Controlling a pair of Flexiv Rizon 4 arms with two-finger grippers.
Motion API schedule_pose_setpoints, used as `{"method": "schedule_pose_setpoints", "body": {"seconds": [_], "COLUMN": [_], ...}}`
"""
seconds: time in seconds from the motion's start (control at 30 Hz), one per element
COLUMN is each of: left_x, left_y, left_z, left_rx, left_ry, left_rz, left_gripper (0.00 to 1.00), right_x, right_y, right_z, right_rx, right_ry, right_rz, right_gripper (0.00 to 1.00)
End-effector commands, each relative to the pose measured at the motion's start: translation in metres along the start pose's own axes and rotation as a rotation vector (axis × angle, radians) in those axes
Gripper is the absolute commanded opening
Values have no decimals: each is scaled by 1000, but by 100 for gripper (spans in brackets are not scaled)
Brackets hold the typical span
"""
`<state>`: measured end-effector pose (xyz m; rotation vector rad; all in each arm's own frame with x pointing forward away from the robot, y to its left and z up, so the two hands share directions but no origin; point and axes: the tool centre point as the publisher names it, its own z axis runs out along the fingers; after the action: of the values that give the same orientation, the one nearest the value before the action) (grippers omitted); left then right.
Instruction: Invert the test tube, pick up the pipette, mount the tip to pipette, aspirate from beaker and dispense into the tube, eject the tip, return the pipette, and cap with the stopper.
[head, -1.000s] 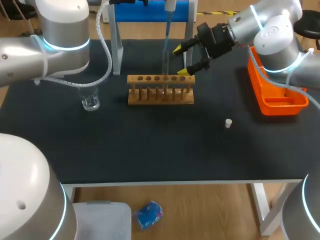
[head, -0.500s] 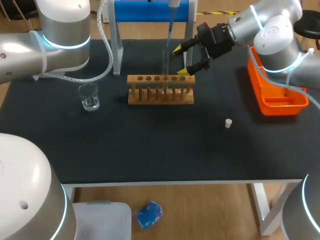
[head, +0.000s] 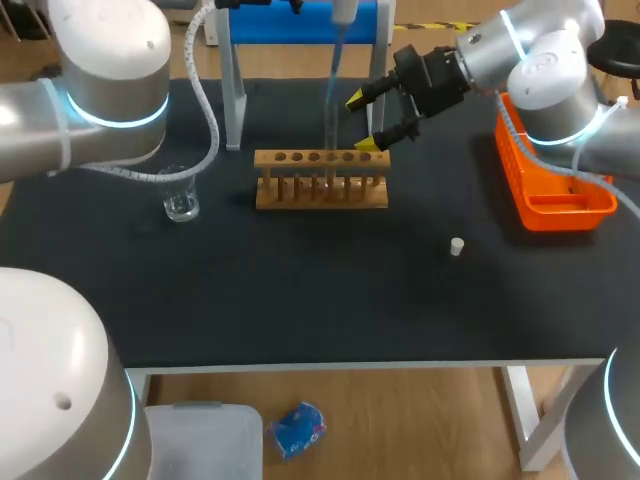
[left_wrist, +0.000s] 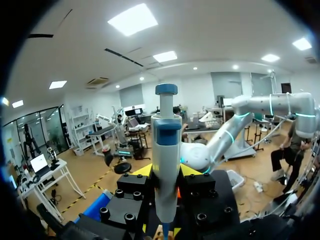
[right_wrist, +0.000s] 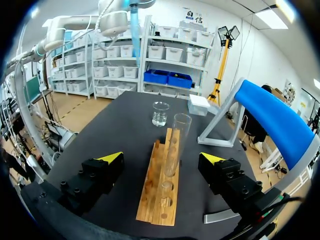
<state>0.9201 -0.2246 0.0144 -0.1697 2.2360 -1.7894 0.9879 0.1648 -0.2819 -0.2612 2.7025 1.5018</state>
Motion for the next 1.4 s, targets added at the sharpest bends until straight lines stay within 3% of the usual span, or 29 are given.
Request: {"method": "schedule_pose_setpoints", "body": {"seconds": [0.03,0.13,0.6,0.67,0.9,1.17,1.4], "left_x": [15,24,24,27,54,77,94], "left_y": [5,6,6,10,35,57,80], "left_z": [-14,-17,-17,-17,-14,-14,-5], "left_rx": [8,10,10,40,101,142,150], "left_ry": [-30,-27,-27,-22,-27,-50,-45], "left_rz": [-6,-12,-12,-35,-95,-126,-156], "left_gripper": [0,0,0,0,0,0,0], "right_x": [0,0,0,2,40,84,123], "right_y": [0,0,0,-1,-1,16,28], "right_z": [0,0,0,-5,-32,-58,-73], "right_rx": [0,0,0,-7,-163,-334,-408], "right_ry": [2,2,2,3,39,35,45], "right_rz": [0,0,0,8,33,21,28], "right_gripper": [100,100,100,100,100,100,100]}}
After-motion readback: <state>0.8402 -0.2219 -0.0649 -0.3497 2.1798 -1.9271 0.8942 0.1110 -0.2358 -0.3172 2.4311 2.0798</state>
